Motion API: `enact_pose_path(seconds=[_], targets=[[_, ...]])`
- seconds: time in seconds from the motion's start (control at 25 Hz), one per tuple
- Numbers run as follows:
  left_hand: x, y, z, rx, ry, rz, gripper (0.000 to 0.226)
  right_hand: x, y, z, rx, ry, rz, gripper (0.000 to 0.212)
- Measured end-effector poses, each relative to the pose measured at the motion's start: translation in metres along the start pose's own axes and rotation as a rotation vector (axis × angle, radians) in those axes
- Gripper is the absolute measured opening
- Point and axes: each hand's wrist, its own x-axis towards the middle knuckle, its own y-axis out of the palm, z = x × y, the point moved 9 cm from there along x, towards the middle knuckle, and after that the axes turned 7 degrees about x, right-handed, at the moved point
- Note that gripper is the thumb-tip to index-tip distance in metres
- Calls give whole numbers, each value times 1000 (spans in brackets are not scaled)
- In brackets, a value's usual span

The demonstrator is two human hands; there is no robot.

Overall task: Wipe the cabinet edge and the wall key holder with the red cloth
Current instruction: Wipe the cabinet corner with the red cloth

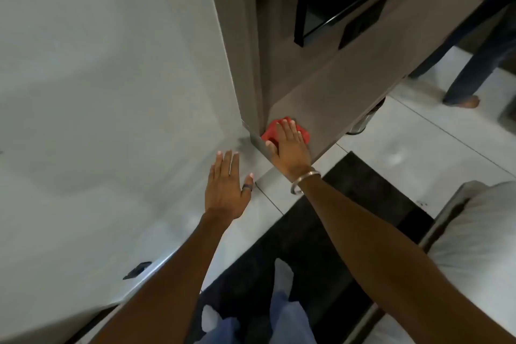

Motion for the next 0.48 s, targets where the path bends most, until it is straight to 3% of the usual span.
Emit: enact_pose_path(seconds=[0.24, 0.36, 0.48], targets=[[13, 13, 18, 26, 5, 8, 74, 24, 20, -25, -256, 104, 102, 112], [5, 13, 19, 39, 18, 19, 72, 2, 24, -20, -270, 105, 78, 108], [-16, 4, 27, 9, 19, 34, 73, -27, 19, -12, -186, 107, 41, 90]])
